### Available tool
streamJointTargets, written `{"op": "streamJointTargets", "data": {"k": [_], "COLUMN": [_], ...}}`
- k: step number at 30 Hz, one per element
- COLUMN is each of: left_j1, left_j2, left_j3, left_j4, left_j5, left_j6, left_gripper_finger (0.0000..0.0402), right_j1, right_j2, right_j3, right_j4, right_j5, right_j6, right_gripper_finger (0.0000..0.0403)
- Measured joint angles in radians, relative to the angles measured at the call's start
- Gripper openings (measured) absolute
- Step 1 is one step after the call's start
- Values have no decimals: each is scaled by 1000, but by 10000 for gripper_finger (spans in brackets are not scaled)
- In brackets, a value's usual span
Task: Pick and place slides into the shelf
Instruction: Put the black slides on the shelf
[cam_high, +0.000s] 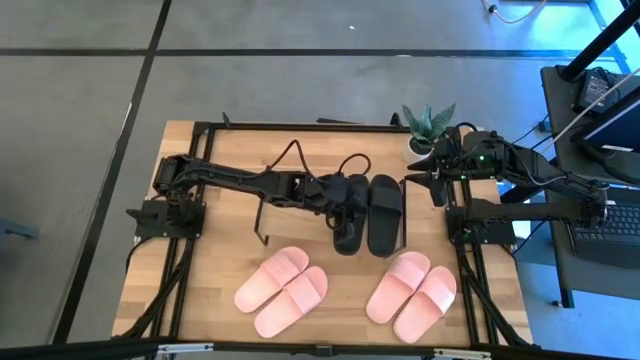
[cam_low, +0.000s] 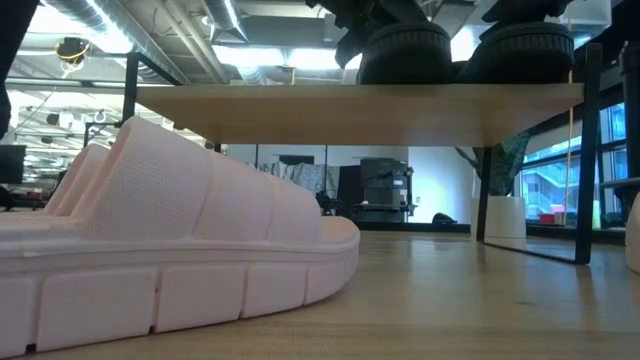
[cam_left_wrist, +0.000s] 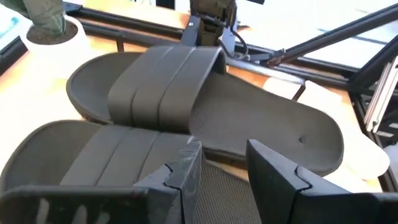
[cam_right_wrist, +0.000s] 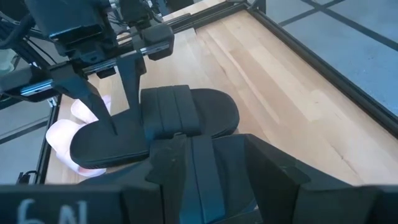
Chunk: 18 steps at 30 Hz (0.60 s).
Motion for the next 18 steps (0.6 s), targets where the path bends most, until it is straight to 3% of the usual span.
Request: {"op": "streamJointTargets", "data": {"k": [6,10,14,18], "left_j1": [1,3,-14,-88], "left_j2": [-21,-76,-136,-174], "left_j3": [0,1,1,2], "left_j4": [-24,-90,-229,-270], "left_j5": [29,157,249,254], "left_j6": [8,13,67,190], "left_gripper_finger": [119,119,119,119], "right_j1": [0,0,0,0], "right_j2": [0,0,0,0], "right_j3": [0,0,0,0], "right_j4": [0,0,0,0], "right_j5": [0,1,1,1], "right_j6": [-2,-13,-19,-27], "right_gripper_finger": [159,159,159,159]}}
